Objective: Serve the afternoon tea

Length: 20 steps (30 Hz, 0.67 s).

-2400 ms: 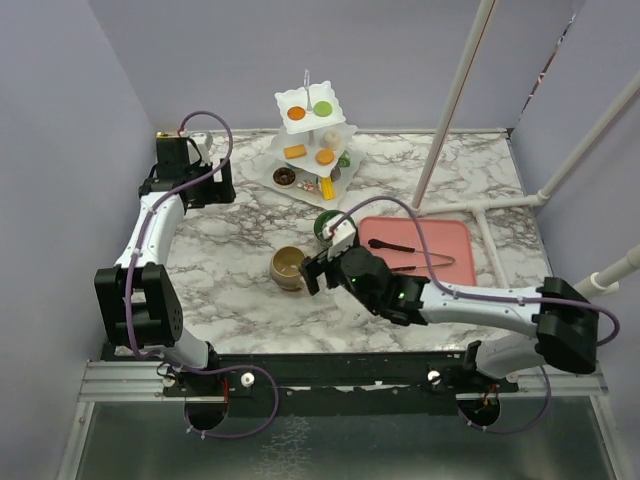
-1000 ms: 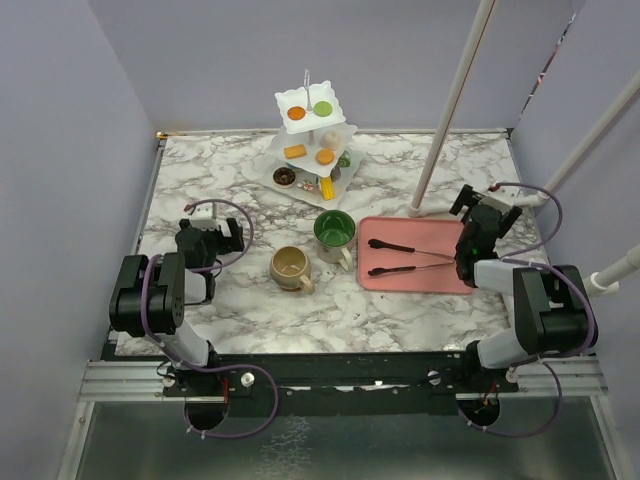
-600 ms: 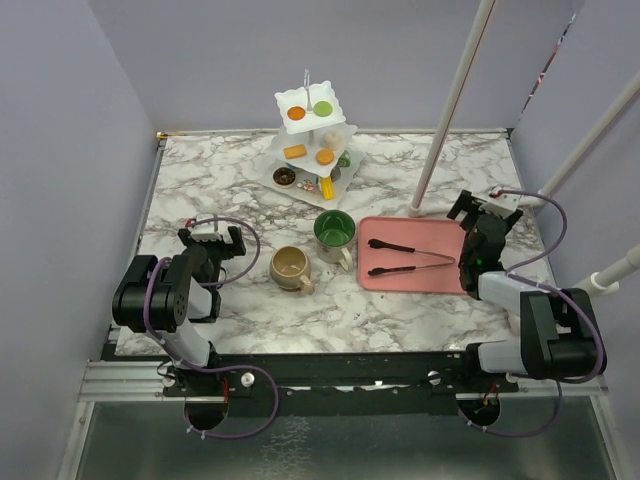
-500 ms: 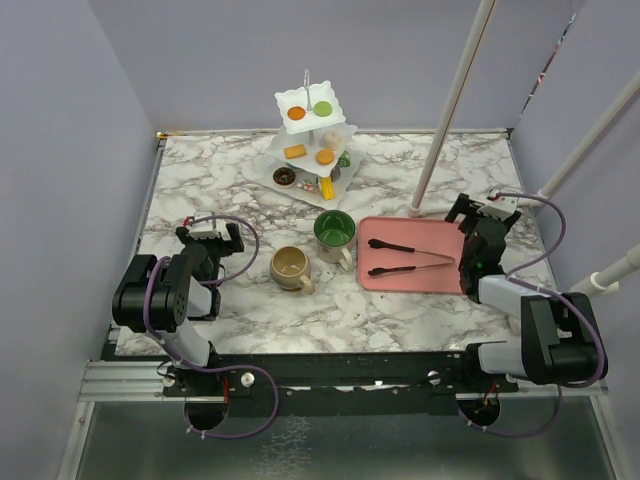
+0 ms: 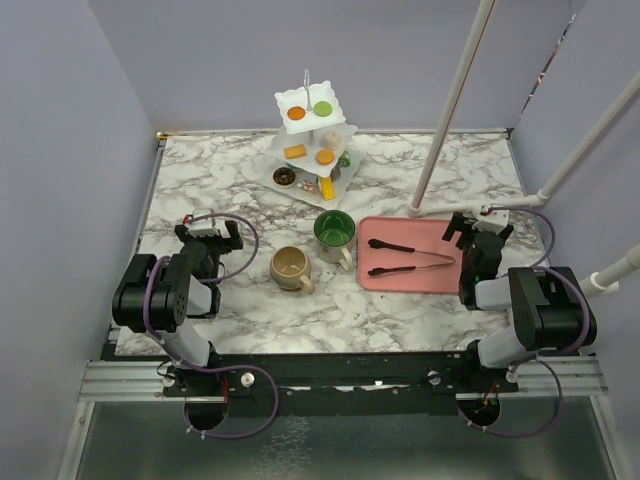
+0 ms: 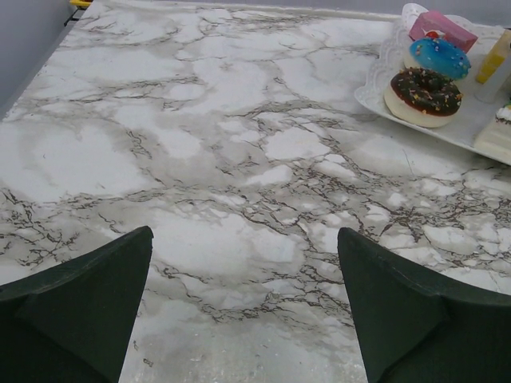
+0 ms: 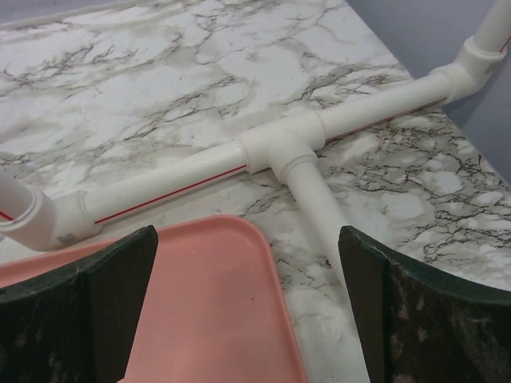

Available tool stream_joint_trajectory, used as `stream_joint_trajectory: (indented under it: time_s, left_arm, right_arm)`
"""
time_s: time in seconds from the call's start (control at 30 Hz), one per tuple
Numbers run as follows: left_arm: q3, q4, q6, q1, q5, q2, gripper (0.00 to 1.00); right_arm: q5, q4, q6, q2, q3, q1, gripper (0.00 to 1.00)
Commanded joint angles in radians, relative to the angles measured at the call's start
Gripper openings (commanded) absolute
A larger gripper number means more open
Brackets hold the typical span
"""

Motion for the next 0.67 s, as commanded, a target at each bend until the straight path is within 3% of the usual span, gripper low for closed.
stream_joint_trajectory:
  time_s: [0.0, 0.63]
  left_arm:
    - [0.013, -0.004, 0.004, -0.003, -0.019, 0.007, 0.99]
    - [0.053, -0.088, 0.041, -0.071, -0.087, 0.004, 0.99]
  right_arm:
    - [-0.036, 0.121, 0.0, 0.026, -0.022, -0.014, 1.0]
    - [-0.045, 0.169, 0.005, 0.042, -0.031, -0.014, 1.0]
